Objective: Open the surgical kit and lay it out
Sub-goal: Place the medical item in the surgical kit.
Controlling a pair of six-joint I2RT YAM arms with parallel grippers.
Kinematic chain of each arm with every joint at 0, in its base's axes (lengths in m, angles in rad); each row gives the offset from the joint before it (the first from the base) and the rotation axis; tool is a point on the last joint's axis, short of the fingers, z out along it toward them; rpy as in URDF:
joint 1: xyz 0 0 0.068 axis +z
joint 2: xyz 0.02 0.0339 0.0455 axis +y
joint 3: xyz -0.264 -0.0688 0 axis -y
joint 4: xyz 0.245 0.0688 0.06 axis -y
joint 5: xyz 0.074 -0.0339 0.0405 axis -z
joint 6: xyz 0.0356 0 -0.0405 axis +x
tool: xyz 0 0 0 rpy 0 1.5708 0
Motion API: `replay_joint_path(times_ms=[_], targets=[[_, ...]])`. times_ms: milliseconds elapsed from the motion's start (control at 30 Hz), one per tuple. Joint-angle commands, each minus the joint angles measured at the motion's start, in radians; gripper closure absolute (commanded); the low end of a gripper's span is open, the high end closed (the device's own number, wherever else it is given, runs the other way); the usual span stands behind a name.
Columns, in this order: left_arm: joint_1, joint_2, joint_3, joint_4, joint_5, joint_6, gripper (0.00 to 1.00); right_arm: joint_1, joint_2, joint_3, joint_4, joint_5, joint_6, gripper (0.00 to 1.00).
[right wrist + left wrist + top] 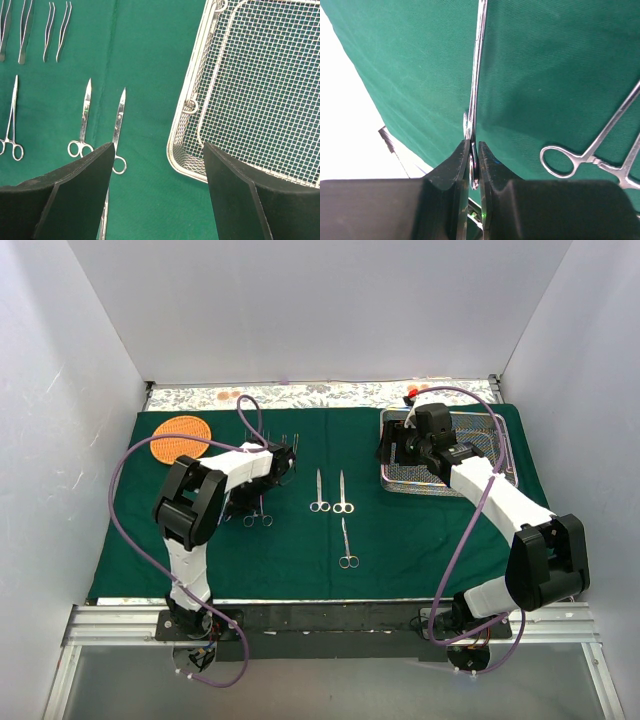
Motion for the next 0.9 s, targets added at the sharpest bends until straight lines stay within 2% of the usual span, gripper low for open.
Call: replay_joint_path(times_ms=[0, 133, 167, 400, 533, 867], targets=[[-0.016, 0.026, 0.035, 0.063, 0.059, -0.056, 0.93, -0.006, 0.003, -0.016, 0.025, -0.011, -0.003, 0.21], [-0.016, 0.029, 0.028, 0.066, 0.062, -0.066, 0.86, -0.005, -0.002, -0.020, 0.027, -0.011, -0.005, 0.21], [-0.016, 0.029, 0.030, 0.065, 0.073, -0.066, 0.80, -0.005, -0.002, -0.022, 0.027, -0.011, -0.003, 0.21], [-0.016, -0.005, 0.071, 0.084, 0.125, -0.080, 0.57, -0.008, 0.004, -0.019, 0.028, -0.020, -0.005, 0.21], [-0.011, -0.036, 0.065, 0.104, 0.125, -0.077, 0.52, -0.008, 0.006, -0.019, 0.024, -0.023, -0.003, 0.21], [0.033, -0.195, 0.009, 0.238, 0.179, -0.048, 0.47, -0.011, 0.010, 0.000, 0.012, -0.023, -0.015, 0.22]])
